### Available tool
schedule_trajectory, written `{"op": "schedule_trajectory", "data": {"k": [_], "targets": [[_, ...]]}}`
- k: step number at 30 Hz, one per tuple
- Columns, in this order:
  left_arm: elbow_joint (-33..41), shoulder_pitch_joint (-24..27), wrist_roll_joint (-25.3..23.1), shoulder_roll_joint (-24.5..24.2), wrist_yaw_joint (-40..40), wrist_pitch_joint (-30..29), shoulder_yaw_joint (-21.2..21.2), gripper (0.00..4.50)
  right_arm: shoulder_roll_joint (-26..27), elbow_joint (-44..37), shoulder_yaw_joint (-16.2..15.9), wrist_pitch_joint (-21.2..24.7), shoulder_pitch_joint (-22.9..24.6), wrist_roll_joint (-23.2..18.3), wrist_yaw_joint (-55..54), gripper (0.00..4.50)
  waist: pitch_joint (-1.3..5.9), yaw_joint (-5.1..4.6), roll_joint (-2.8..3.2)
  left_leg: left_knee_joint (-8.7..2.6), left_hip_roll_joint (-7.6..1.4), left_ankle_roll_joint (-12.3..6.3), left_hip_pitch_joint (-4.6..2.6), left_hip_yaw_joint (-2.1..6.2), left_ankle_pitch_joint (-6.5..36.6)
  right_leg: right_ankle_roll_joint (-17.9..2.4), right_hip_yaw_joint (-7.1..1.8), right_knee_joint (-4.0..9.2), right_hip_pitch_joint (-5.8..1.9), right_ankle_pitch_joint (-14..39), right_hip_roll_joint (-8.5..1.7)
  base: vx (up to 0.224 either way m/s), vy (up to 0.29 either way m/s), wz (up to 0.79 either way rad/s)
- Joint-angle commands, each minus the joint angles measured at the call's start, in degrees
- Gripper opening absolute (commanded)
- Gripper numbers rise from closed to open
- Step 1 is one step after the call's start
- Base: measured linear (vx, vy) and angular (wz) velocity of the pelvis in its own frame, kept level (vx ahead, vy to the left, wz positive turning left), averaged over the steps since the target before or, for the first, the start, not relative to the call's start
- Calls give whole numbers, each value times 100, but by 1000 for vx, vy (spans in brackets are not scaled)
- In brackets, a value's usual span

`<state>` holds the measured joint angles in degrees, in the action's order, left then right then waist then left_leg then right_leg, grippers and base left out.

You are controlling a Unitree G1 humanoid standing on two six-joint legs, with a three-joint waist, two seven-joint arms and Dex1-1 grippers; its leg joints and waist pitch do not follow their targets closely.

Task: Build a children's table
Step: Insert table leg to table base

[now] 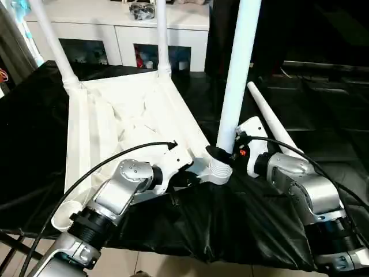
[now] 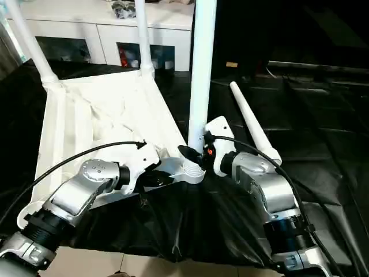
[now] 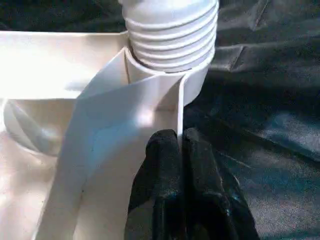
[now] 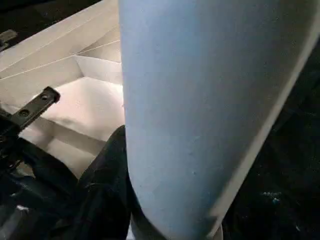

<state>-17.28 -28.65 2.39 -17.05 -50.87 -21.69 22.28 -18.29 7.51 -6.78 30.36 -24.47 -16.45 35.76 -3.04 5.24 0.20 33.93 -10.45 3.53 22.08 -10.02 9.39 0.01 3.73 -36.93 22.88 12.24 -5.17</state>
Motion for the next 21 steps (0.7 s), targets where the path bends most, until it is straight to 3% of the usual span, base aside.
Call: {"op": "schedule_trajectory", "data": {"k": [1, 7, 15, 21], "targets": [[78, -46, 221, 151, 22, 227, -206, 0, 59, 212, 92, -33, 10, -66, 31, 190, 379, 17, -74, -359, -211, -95, -66, 56, 1044, -1025, -264, 534, -287, 966, -307, 0, 0, 0], [-82, -53, 206, 236, 30, 325, -214, 0, 356, 735, 661, -264, 4, -530, 110, 190, 392, 22, -77, -355, -212, -126, -67, 55, 1051, -1084, -258, 534, -295, 937, -319, 0, 0, 0], [-278, -85, 78, 238, 57, 458, -180, 0, 399, 967, 854, -601, 435, -544, 219, 190, 388, 38, -55, -363, -218, -151, -68, 58, 1080, -1063, -258, 546, -290, 985, -324, 0, 0, 0], [-426, -128, 4, 284, 92, 569, -182, 0, 473, 974, 861, -942, 711, -459, 148, 190, 371, 58, -54, -381, -221, -133, -81, 59, 1251, -978, -258, 596, -270, 1336, -330, 0, 0, 0]]}}
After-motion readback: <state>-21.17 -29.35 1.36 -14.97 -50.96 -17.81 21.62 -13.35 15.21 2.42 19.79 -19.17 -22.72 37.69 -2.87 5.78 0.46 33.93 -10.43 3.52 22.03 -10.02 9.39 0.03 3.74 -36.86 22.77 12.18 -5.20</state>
